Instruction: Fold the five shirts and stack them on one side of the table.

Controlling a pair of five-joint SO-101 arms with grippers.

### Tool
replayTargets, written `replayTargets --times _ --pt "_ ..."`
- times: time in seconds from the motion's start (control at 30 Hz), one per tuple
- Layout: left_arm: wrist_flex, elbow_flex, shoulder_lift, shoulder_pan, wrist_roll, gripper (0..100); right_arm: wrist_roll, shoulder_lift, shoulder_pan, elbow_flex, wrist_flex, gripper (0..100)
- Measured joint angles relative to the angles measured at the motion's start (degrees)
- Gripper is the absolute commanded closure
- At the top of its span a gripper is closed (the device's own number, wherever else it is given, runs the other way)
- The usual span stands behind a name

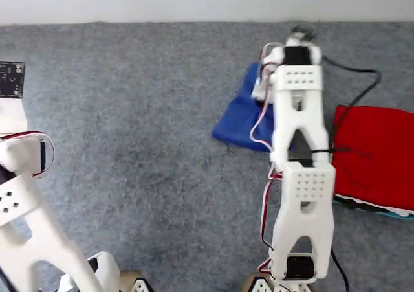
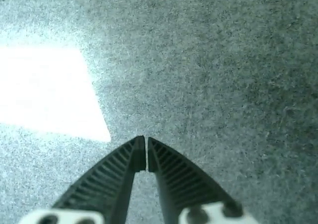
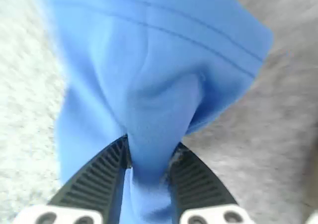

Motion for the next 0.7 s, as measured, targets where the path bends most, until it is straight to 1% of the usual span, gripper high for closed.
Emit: replayTargets --times 0.07,0.27,0.4,0.53,0.7 --pt "0.0 0.0 0.0 0.0 0.0 99 2.2 -5.2 1.6 3.0 0.0 99.1" --pt "0.0 0.0 0.0 0.0 0.0 99 9.4 -24.5 3.4 17.1 0.1 99.1" --pt "0.0 0.0 0.0 0.0 0.0 99 14.9 -37.9 6.4 24.7 0.2 99.1" --pt "0.0 0.0 0.0 0.0 0.0 99 24.0 -47.4 10.9 31.3 0.2 99.0" --pt "0.0 0.0 0.0 0.0 0.0 99 36.8 -49.5 20.1 38.7 -0.1 99.0"
